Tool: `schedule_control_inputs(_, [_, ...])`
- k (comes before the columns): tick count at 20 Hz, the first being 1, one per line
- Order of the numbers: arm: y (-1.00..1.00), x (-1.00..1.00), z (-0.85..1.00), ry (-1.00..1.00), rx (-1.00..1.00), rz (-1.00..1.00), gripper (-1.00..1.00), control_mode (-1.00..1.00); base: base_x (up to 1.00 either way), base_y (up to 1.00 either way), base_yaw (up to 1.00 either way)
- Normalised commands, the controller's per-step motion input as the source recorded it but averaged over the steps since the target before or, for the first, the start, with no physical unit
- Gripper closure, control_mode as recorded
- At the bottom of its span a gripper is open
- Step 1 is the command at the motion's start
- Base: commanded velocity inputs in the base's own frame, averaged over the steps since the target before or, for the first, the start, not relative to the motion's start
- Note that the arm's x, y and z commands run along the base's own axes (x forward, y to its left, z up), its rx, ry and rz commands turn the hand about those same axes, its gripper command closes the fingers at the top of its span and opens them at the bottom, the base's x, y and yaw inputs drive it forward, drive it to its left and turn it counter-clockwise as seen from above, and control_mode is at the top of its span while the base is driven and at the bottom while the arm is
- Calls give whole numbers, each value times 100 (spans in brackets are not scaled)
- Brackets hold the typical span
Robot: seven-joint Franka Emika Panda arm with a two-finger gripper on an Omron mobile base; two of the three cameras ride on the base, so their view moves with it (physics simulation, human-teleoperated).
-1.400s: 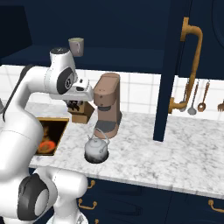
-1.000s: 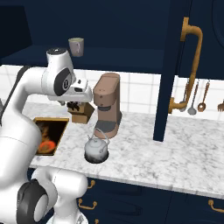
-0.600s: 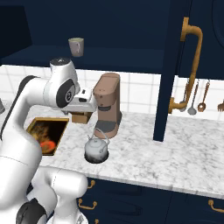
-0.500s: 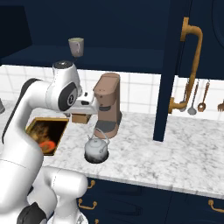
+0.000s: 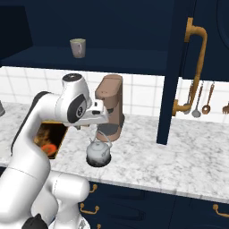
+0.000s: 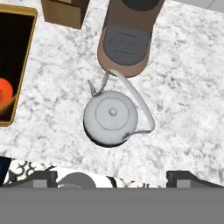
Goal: Pick the kettle from the counter and place it on the tray. Then pick the mug from the cabinet and place it on the tray. Then close the cabinet doors.
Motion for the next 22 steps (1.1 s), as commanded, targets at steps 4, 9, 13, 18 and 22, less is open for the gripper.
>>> schedule_control_inputs(4, [-18,18,-24,4,0,5,-100,-100,0,0,0])
schedule_control_inputs(9, [0,38,-33,2,-9,2,-100,-100,0,0,0])
schedule_control_inputs(13, [-2,42,-33,1,-2,0,-100,-100,0,0,0])
schedule_control_inputs(18, [-14,29,-45,0,0,1,-100,-100,0,0,0])
schedule_control_inputs(22, [-18,30,-41,5,0,1,-100,-100,0,0,0])
